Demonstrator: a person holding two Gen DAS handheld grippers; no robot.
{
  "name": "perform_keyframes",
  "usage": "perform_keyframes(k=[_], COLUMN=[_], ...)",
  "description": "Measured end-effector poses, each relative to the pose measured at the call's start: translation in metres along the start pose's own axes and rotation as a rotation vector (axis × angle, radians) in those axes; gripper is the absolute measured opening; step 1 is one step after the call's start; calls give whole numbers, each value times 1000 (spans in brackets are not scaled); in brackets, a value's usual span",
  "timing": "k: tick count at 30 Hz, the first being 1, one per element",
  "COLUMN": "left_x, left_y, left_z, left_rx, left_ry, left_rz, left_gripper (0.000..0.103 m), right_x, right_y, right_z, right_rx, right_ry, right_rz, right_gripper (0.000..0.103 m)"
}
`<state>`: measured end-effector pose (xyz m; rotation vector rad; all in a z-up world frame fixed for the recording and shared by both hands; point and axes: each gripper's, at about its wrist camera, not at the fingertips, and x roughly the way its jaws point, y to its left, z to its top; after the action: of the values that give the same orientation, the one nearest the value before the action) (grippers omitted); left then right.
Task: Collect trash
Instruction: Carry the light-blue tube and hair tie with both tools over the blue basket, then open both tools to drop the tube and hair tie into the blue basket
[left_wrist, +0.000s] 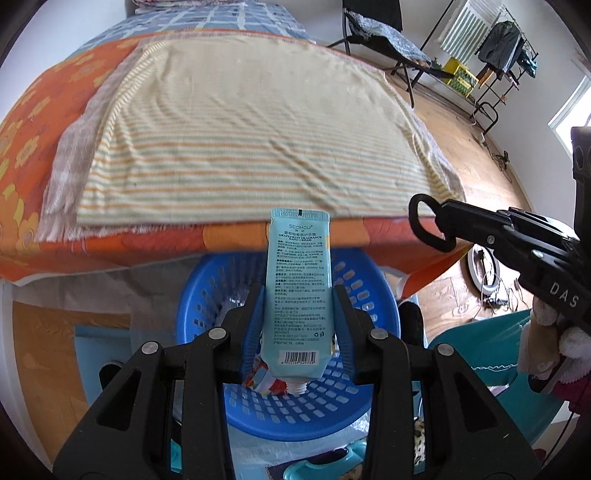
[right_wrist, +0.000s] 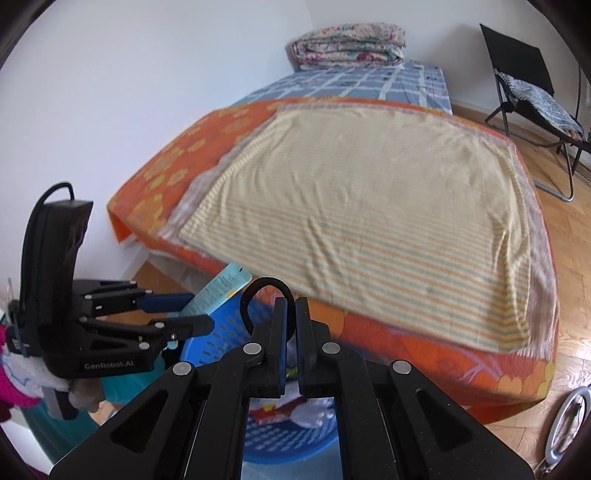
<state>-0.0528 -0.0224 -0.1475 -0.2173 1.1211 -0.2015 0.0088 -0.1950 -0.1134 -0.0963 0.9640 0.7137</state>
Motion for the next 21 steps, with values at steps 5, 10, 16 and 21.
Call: perform_keyframes(k=[5, 10, 16, 21], left_x=[9, 17, 23, 26], left_y=[-1, 1, 5, 8], left_z=[-9, -17, -22, -20], left_rx=[11, 2, -22, -40], left_ry=[32, 65, 86, 99], left_rz=[7, 13, 17, 19], left_gripper=[37, 37, 37, 37], right_x=[8, 16, 21, 23], right_y=[7, 8, 7, 8], right_z=[-13, -24, -31, -32], right_rx=[-27, -21, -11, -8], right_ry=[33, 68, 92, 105], right_rz=[-4, -4, -1, 2], right_gripper=[3, 3, 3, 3])
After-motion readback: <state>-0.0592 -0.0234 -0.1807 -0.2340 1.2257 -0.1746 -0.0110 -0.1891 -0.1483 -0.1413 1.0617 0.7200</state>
